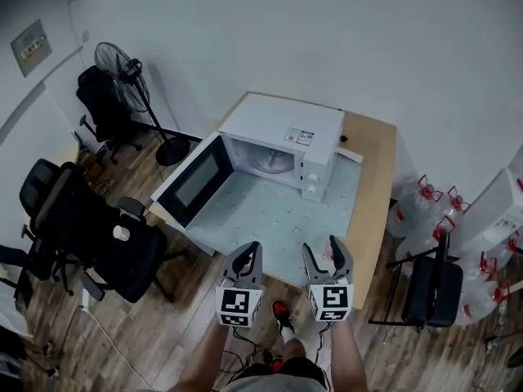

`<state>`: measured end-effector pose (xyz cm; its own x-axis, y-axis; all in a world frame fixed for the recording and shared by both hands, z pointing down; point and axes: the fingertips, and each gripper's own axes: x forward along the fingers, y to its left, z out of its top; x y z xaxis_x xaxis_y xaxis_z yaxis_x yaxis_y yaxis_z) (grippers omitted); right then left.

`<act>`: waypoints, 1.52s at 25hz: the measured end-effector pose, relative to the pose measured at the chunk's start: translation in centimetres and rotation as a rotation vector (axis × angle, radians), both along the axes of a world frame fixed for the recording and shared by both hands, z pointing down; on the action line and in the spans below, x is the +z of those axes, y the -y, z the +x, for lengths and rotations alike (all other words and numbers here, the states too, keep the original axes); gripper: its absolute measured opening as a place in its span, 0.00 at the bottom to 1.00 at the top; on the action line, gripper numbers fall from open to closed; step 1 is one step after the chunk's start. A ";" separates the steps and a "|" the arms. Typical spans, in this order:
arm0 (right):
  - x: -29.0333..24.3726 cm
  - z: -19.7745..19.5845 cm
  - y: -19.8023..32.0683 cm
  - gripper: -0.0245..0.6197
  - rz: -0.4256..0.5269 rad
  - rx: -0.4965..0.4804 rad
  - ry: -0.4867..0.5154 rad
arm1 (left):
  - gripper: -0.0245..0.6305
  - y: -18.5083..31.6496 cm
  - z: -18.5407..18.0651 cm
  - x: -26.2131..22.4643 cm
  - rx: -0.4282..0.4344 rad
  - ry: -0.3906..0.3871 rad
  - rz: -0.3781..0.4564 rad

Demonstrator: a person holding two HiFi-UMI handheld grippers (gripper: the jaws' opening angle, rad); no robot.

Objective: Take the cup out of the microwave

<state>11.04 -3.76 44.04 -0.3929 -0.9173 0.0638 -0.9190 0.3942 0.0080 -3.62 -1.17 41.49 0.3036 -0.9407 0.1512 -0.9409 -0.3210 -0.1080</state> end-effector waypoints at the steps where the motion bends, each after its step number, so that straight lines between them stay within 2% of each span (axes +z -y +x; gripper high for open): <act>1: -0.4 -0.7 -0.4 0.46 0.003 -0.015 0.002 | 0.07 -0.5 -0.6 -0.5 -0.012 -0.003 0.004; 5: -1.5 -3.4 -1.6 0.39 0.008 -0.076 0.007 | 0.07 -2.4 -2.6 -1.2 -0.054 0.001 0.005; 18: -2.4 -11.3 -6.5 0.23 -0.011 -0.272 -0.004 | 0.07 -8.8 -9.1 -2.0 -0.214 0.003 -0.009; 24: -2.6 -12.9 -8.0 0.15 -0.013 -0.306 -0.002 | 0.07 -11.0 -11.4 -1.7 -0.271 -0.003 -0.018; 31: -2.0 -13.7 -8.6 0.08 -0.033 -0.326 -0.011 | 0.07 -11.8 -12.0 -1.3 -0.299 -0.013 -0.031; 38: -2.0 -14.1 -9.0 0.07 -0.028 -0.339 -0.022 | 0.07 -11.8 -12.3 -1.5 -0.306 -0.012 -0.031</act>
